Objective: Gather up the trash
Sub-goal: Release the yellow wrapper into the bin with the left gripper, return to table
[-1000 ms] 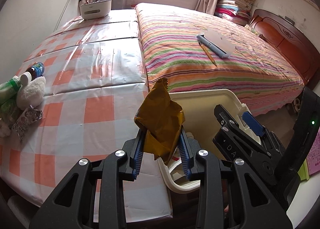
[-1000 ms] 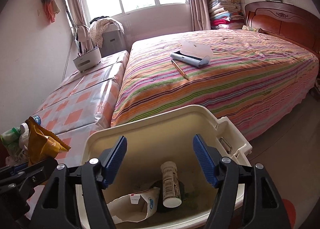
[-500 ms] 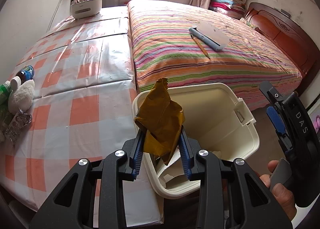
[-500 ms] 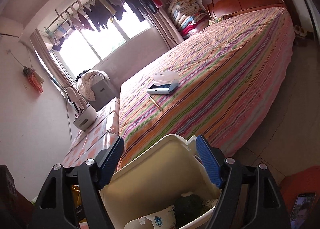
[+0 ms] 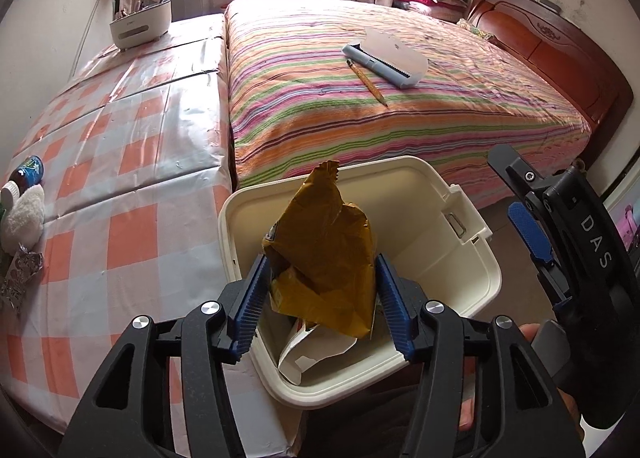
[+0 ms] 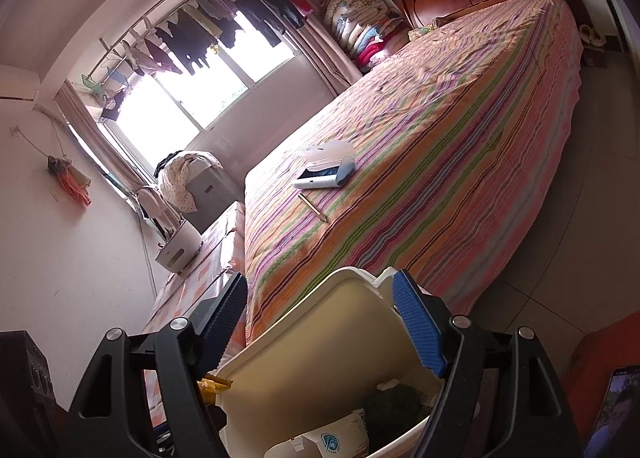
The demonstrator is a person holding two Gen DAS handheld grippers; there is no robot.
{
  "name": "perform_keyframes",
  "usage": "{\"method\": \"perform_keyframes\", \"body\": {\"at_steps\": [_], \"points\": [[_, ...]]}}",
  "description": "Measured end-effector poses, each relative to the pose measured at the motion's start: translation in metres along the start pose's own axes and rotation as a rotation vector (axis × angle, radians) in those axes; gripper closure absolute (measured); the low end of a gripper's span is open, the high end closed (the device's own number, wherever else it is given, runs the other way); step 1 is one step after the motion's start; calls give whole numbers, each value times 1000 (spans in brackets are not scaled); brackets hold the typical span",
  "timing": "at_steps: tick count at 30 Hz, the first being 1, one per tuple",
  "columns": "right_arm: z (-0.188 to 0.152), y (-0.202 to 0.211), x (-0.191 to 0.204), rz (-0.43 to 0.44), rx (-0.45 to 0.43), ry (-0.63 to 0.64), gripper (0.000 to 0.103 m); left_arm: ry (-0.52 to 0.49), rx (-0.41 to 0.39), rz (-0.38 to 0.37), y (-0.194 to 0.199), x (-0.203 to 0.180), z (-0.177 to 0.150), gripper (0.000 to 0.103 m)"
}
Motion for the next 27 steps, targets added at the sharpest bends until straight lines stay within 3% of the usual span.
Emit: {"method": "perform_keyframes", "body": {"at_steps": [4, 12, 19, 24, 27], "points": [[-1, 0, 4, 9, 4, 8, 30, -33, -21, 29, 6, -1, 3, 25], [-15, 1, 32, 38, 8, 125, 30, 7, -148, 89, 53, 41, 5, 20], [-54, -1, 91, 110, 13, 355, 30, 95, -266, 210, 107, 141, -7, 15], [-76, -2, 141, 203, 59, 475, 30, 200, -315, 280, 141, 217, -18, 14], [-89, -2, 176, 290, 72, 521, 29, 216, -322, 325, 154, 254, -24, 13]]}}
Point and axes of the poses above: each gripper's, at about its wrist camera, not at the fingertips, and y roughly against the way its jaws point, x to its left, z to its top, the point moved 8 cm from there along -y, roughly the way its jaws point, and after that the axes turned 3 degrees about -y, right-handed, at the moved point
